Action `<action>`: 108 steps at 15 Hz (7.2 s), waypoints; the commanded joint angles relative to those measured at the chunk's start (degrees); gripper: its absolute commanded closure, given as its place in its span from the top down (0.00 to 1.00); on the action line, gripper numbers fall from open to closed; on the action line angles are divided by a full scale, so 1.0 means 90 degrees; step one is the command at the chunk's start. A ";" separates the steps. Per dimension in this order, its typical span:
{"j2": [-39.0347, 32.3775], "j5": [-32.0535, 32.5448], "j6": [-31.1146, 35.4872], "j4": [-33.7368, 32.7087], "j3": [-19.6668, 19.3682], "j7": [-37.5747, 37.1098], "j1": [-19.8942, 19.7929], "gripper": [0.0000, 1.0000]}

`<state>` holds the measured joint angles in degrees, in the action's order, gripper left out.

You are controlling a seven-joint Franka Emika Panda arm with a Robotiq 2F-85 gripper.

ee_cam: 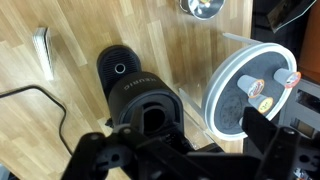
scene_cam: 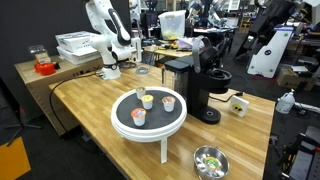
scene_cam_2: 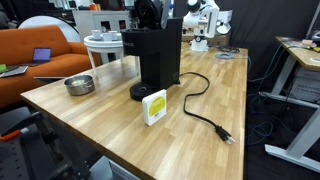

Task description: Close the coffee maker

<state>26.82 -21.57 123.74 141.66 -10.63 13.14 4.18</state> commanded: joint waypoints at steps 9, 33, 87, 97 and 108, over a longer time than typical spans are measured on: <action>-0.0548 -0.1591 0.0968 -0.0679 0.0278 -0.1884 -0.0187 1.00; -0.1054 -0.1143 0.3319 -0.1110 0.1273 -0.4950 -0.0624 1.00; -0.2258 -0.0983 0.4841 -0.1975 0.1608 -0.6588 -0.0158 0.39; -0.2570 -0.0205 0.5029 -0.1897 0.1502 -0.6835 -0.0372 0.00; -0.2690 0.0558 0.4919 -0.1892 0.1483 -0.7251 -0.0364 0.00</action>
<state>2.76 -18.49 167.78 124.75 2.57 -50.09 1.26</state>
